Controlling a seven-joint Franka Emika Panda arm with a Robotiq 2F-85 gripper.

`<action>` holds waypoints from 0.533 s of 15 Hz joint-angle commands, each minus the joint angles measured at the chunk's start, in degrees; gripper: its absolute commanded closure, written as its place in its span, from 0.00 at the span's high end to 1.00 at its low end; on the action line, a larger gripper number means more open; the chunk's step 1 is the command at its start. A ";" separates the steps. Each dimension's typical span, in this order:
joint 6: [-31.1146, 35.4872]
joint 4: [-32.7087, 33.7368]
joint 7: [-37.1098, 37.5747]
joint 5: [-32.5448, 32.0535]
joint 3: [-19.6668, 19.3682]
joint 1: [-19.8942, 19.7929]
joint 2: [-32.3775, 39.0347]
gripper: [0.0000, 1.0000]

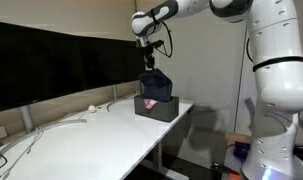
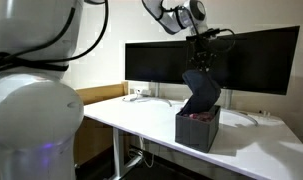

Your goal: Pick up the cloths and put them in the box

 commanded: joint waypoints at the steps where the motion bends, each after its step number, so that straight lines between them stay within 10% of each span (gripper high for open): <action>1: -14.64 13.16 -5.03 -0.38 0.26 -0.07 0.06 0.03; 8: -28.80 28.54 -12.79 -1.90 -1.46 -2.79 3.19 0.03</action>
